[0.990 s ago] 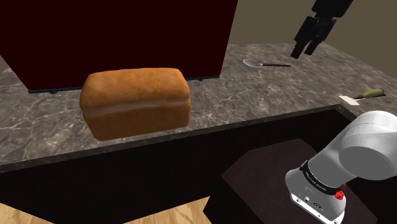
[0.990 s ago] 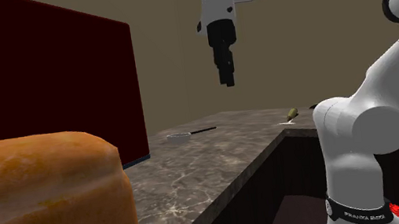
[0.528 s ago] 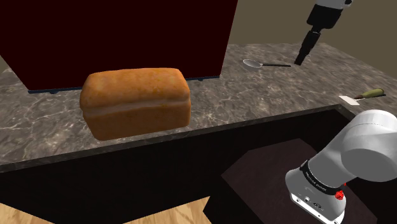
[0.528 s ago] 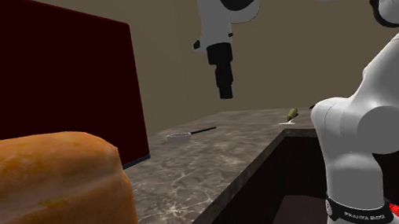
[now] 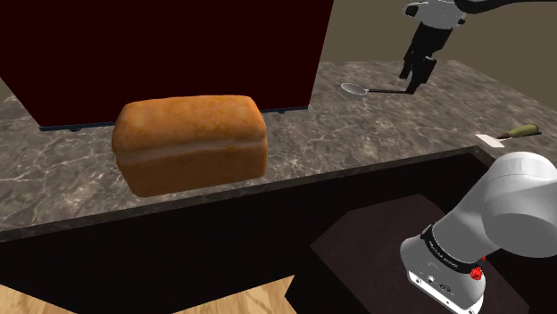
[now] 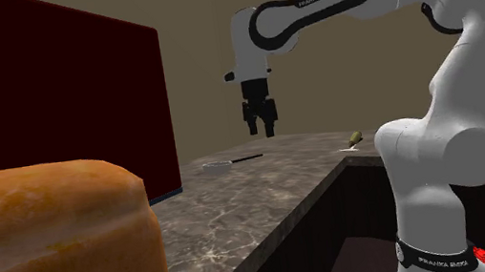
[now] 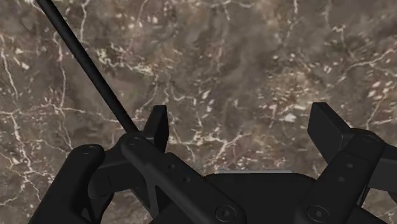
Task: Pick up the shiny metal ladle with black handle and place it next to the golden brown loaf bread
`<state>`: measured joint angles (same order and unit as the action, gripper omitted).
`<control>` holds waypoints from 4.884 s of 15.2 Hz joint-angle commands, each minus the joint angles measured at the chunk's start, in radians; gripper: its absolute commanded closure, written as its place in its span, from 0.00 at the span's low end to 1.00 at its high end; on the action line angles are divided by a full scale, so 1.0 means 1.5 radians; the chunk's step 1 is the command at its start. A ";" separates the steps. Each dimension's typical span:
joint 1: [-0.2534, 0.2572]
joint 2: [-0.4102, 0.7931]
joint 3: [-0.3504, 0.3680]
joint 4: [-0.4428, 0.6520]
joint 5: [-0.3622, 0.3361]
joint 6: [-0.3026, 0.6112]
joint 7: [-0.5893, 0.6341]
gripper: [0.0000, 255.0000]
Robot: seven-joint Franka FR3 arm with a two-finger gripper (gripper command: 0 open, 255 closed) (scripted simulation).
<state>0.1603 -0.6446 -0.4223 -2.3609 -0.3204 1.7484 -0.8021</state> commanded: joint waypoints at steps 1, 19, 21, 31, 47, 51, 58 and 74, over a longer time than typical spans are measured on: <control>0.019 0.038 -0.037 0.010 -0.022 0.042 -0.082 0.00; 0.102 0.226 -0.179 0.035 -0.031 0.256 -0.357 0.00; 0.102 0.226 -0.179 0.035 -0.031 0.256 -0.357 0.00; 0.101 0.224 -0.179 0.036 -0.032 0.254 -0.358 1.00; 0.103 0.190 -0.150 0.124 -0.026 0.134 -0.364 1.00; 0.105 0.186 -0.143 0.155 -0.023 0.098 -0.368 1.00; 0.108 0.185 -0.133 0.216 -0.015 0.037 -0.377 1.00; 0.120 0.214 -0.122 0.382 0.009 -0.100 -0.408 1.00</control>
<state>0.3388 -0.3288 -0.6050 -1.8050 -0.3098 1.6099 -1.4095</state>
